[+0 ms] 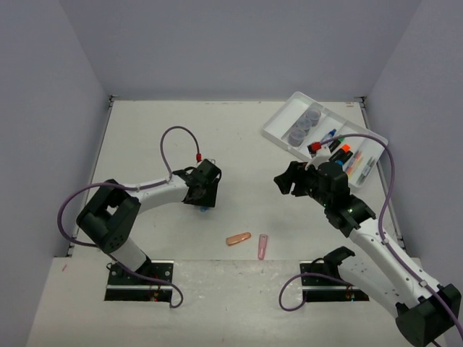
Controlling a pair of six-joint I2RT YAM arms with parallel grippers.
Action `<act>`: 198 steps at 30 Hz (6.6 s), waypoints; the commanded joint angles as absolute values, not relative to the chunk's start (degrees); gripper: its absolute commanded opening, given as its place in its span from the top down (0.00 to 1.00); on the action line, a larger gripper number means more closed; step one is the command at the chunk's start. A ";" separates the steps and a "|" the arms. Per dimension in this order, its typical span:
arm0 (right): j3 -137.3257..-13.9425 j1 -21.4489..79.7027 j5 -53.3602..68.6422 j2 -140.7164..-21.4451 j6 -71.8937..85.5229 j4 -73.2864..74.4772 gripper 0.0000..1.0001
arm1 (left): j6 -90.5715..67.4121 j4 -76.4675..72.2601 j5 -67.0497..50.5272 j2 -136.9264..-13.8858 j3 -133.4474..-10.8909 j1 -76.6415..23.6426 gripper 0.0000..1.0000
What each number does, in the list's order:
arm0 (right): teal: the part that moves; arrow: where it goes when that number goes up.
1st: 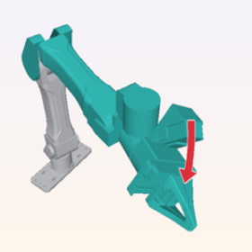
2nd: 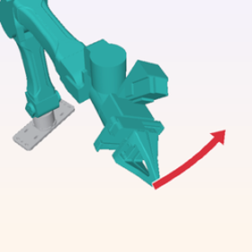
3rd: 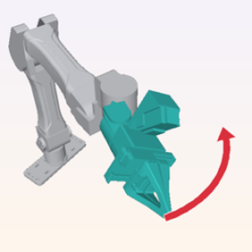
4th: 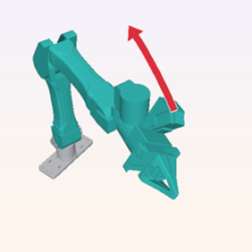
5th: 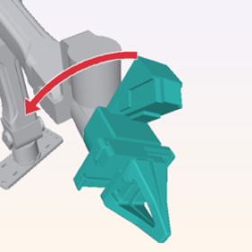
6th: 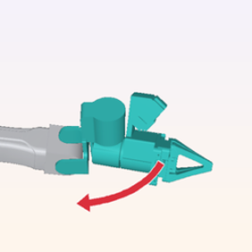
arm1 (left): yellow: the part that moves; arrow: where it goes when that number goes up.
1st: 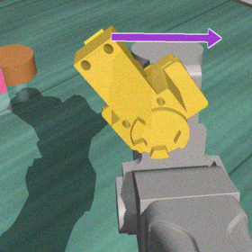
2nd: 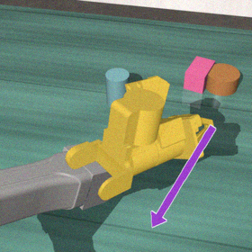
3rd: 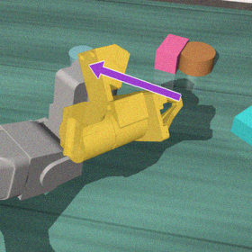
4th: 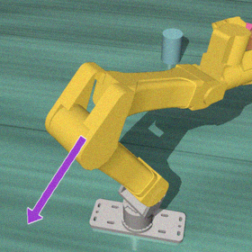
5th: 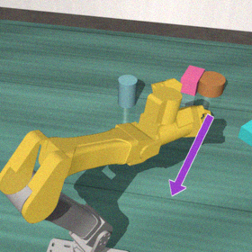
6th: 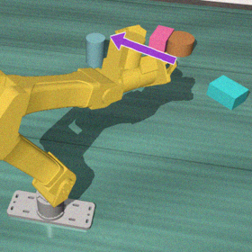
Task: Sort the stationery into containers
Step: Pick up the stationery from the center of the board, then place the stationery in the storage box, then pick up the stationery from the center of the board.
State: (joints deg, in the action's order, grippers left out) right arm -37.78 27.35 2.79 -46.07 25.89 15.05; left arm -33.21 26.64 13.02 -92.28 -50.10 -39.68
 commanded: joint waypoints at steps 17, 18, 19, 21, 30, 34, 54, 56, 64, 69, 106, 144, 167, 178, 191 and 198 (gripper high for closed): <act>-34.39 27.42 12.68 -44.66 28.54 6.58 0.01 | -31.75 18.71 13.21 -85.69 -51.00 -47.06 1.00; -34.32 27.42 14.54 -45.16 28.79 5.58 0.01 | -31.22 16.59 12.25 -83.68 -50.71 -48.35 1.00; -34.26 27.42 16.46 -45.76 29.10 4.63 0.01 | -30.62 14.07 11.18 -82.16 -50.33 -49.74 1.00; -34.19 27.34 21.69 -46.89 29.93 2.80 0.01 | -29.65 9.00 8.57 -79.30 -49.36 -51.88 1.00; -32.43 27.42 33.68 -48.80 37.90 -6.46 0.22 | -28.76 -24.28 -8.41 -69.57 -37.03 -54.14 1.00; -32.78 27.42 35.78 -52.11 38.67 -7.12 0.48 | -27.95 -26.45 -9.75 -69.96 -36.74 -54.58 1.00; -33.57 29.53 35.74 -58.77 38.78 -8.75 1.00 | -24.57 -22.11 -8.41 -71.95 -41.72 -54.84 0.69; -33.64 29.41 33.72 -59.64 38.40 -8.76 1.00 | -23.84 -19.31 -7.30 -72.04 -42.60 -54.84 0.48; -38.28 23.58 16.60 -60.76 35.87 -0.04 1.00 | -27.70 4.74 12.87 -66.23 -46.24 -54.84 0.00; -48.14 14.88 8.61 -70.52 35.11 7.62 1.00 | -30.23 17.83 17.40 -58.80 -47.32 -54.84 0.00; -77.35 16.77 8.35 -72.82 21.54 29.12 0.18 | -27.86 23.10 13.61 -65.17 -45.68 -64.30 0.00; -47.75 18.43 7.38 -36.18 23.52 21.89 0.01 | -12.98 25.69 12.03 -100.05 -57.77 -70.37 0.30; -47.33 18.37 8.44 -35.82 23.55 21.09 0.01 | -19.25 31.90 6.80 -96.36 -53.55 -68.64 0.51; -46.31 18.37 9.49 -35.59 24.18 20.12 0.01 | -19.60 27.25 3.25 -97.03 -50.19 -68.64 0.81; -43.02 18.29 14.74 -36.85 31.35 16.00 0.01 | -24.79 18.90 15.70 -77.29 -50.58 -66.88 1.00; -36.82 20.42 27.83 -41.21 43.69 3.76 0.20 | -24.61 -1.73 14.55 -68.63 -45.67 -66.88 1.00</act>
State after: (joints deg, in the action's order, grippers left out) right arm -40.23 18.43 19.42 -38.39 34.86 13.62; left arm -23.69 12.65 13.42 -70.75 -48.41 -67.00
